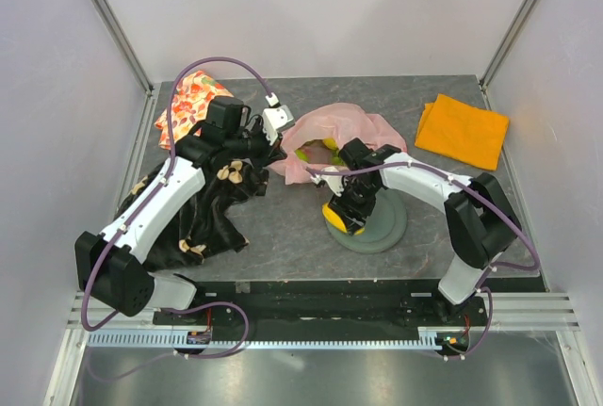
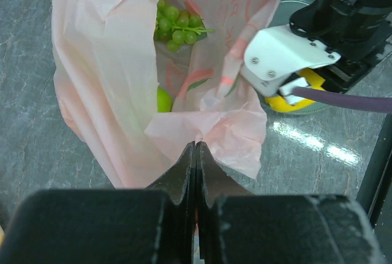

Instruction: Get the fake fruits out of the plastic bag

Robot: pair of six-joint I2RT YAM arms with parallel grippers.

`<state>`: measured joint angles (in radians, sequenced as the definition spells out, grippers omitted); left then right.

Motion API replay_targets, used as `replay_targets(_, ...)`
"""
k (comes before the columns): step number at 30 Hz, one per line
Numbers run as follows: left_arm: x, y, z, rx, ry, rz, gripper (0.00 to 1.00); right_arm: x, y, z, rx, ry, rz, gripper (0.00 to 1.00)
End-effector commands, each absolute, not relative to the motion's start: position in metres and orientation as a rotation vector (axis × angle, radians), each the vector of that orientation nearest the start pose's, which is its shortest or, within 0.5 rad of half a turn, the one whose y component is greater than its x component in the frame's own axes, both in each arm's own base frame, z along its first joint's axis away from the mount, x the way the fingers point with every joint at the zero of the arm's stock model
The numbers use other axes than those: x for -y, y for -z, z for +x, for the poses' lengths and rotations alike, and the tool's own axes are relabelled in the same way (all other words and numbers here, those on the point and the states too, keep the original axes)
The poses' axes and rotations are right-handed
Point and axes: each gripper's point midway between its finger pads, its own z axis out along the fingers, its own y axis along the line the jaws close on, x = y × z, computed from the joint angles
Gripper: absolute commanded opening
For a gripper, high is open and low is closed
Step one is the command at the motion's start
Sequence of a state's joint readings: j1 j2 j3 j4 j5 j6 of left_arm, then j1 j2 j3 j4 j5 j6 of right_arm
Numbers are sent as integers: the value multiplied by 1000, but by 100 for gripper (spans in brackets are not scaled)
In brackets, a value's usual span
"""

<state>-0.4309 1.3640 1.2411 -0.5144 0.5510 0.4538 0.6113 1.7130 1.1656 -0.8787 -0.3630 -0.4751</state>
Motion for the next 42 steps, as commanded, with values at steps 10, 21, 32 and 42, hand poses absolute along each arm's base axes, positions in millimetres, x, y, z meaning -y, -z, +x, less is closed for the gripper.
replay_targets(10, 233, -256, 322, -1749, 615, 1155, 2, -217, -51, 222, -2622, -562, -1346, 54)
replay_targets(21, 236, -255, 321, -1749, 633, 1159, 4, -225, -76, 211, -2566, -700, -1500, 72)
replay_targets(32, 235, -255, 318, -1744, 637, 1164, 4, -209, -161, 219, -2329, -602, -1744, 85)
replay_targets(42, 246, -257, 311, -1747, 745, 1134, 2, -258, -231, 282, -1969, -578, -1704, 64)
